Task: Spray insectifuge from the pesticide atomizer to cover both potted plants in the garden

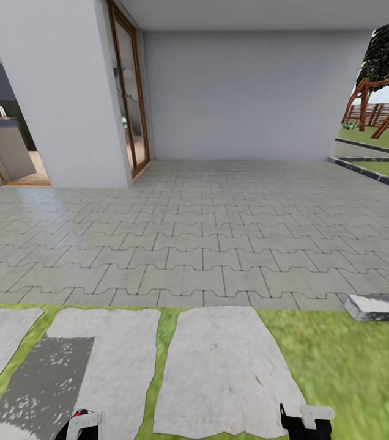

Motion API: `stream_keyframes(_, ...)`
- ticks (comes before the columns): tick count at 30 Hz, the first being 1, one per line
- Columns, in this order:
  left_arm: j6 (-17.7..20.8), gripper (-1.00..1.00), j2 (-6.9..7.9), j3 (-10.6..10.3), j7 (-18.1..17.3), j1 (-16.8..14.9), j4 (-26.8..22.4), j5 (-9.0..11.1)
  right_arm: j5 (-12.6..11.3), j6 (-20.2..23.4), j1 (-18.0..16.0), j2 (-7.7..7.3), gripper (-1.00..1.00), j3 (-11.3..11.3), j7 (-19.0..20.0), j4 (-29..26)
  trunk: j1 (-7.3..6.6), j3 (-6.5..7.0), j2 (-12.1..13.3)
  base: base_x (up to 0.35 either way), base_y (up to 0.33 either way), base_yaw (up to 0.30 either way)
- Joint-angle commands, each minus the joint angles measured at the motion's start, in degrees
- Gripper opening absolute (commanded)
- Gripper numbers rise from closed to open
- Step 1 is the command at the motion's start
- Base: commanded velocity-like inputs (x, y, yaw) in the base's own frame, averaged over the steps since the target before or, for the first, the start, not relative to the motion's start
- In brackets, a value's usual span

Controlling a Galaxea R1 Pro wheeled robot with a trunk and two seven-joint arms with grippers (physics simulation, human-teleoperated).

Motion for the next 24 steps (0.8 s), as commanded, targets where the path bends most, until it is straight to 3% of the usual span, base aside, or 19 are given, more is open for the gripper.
stream_keyframes(1, -0.2, -1.0, -0.03, 0.1, -0.1, 0.0, 0.0, 0.2, 0.0, -0.1, 0.0, -0.01, 1.0, 0.3, -0.3, 0.0, -0.24, 0.14, 0.4, 0.0, 0.0, 0.0)
stream_keyframes(11, -0.2, -1.0, -0.19, 0.0, -0.1, 0.0, 0.0, -0.1, -0.2, -0.1, 0.0, 1.59, 1.0, 0.3, -0.5, 0.0, -2.43, 1.94, 4.4, 0.0, 0.0, 0.0)
stream_keyframes(17, -0.2, -1.0, -0.15, 0.0, -0.1, 0.0, 0.0, -0.1, -0.2, -0.1, 0.0, 1.89, 1.0, 0.2, -0.7, 0.0, -2.43, 1.94, 4.4, 0.0, 0.0, 0.029)
stream_keyframes(24, -0.2, -1.0, -0.17, 0.0, -0.1, 0.0, 0.0, 0.0, -0.1, -0.1, 0.0, 1.95, 1.0, 0.2, -0.8, -0.1, -2.43, 1.94, 4.4, 0.0, 0.0, 0.236)
